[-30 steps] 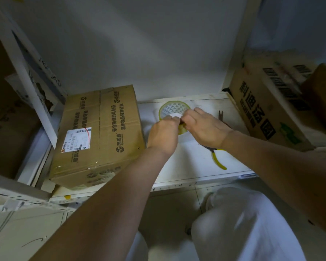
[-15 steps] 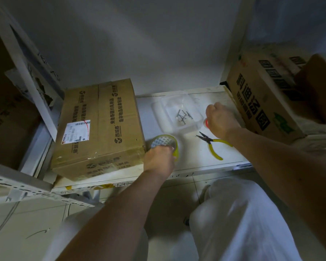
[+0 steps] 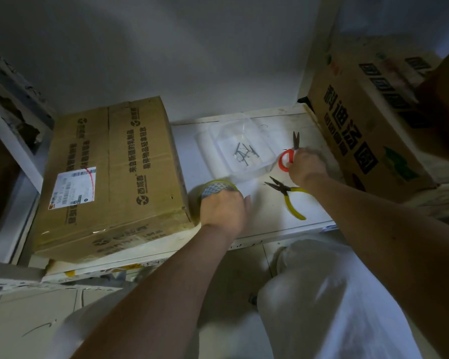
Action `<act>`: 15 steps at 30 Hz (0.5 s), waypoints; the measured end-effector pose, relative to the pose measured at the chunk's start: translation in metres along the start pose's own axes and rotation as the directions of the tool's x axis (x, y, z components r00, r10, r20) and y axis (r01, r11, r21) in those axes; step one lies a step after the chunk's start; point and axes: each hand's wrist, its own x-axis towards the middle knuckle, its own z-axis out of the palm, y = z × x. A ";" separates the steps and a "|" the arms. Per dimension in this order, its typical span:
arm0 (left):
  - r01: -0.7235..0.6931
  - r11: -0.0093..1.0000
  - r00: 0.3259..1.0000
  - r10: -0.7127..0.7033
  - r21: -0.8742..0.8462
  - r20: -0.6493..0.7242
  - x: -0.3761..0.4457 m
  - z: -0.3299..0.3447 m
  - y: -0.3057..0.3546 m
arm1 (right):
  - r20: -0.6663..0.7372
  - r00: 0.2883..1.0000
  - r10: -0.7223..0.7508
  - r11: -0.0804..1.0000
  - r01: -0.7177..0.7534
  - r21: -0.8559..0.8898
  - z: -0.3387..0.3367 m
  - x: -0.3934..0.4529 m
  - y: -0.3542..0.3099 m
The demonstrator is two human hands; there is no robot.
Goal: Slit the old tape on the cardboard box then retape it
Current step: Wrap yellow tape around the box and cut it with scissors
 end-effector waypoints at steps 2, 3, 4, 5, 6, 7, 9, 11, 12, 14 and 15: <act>-0.001 1.000 1.000 0.002 0.005 -0.023 0.005 0.001 0.000 | -0.020 1.000 0.009 0.999 -0.010 -0.030 0.004 0.004 -0.004; -0.001 1.000 0.999 0.001 0.007 -0.033 0.007 0.001 0.000 | -0.033 0.999 0.006 0.999 -0.008 -0.051 0.006 0.007 -0.005; -0.001 1.000 0.999 0.001 0.006 -0.039 0.008 0.002 -0.001 | -0.045 0.999 0.012 0.998 -0.015 -0.064 0.007 0.009 -0.007; -0.001 1.000 0.999 0.001 0.000 -0.041 0.009 0.003 -0.001 | -0.057 0.998 0.025 0.997 -0.028 -0.067 0.009 0.011 -0.008; -0.002 1.000 0.999 0.002 -0.011 -0.042 0.010 0.004 -0.001 | -0.066 0.997 0.048 0.997 -0.052 -0.064 0.009 0.013 -0.008; -0.004 1.000 0.999 0.003 -0.018 -0.043 0.009 0.006 -0.002 | -0.069 0.995 0.075 0.995 -0.080 -0.061 0.009 0.014 -0.008; -0.008 1.000 0.999 0.007 -0.020 -0.052 0.009 0.008 -0.004 | -0.055 0.990 0.129 0.991 -0.131 -0.023 0.009 0.016 -0.009; -0.002 1.000 0.999 0.001 -0.019 -0.055 0.007 0.011 -0.008 | -0.018 0.984 0.180 0.984 -0.179 0.017 0.008 0.017 -0.009; 0.003 1.000 0.999 -0.004 -0.019 -0.050 0.005 0.011 -0.008 | -0.004 0.980 0.200 0.979 -0.199 0.032 0.007 0.016 -0.008; 0.014 1.000 0.999 -0.014 -0.007 -0.029 0.002 0.008 -0.009 | -0.005 0.972 0.234 0.970 -0.233 0.065 0.003 0.013 -0.007; 0.025 1.000 1.000 -0.025 -0.002 -0.014 0.000 0.006 -0.009 | -0.024 0.969 0.246 0.967 -0.244 0.076 0.000 0.010 -0.007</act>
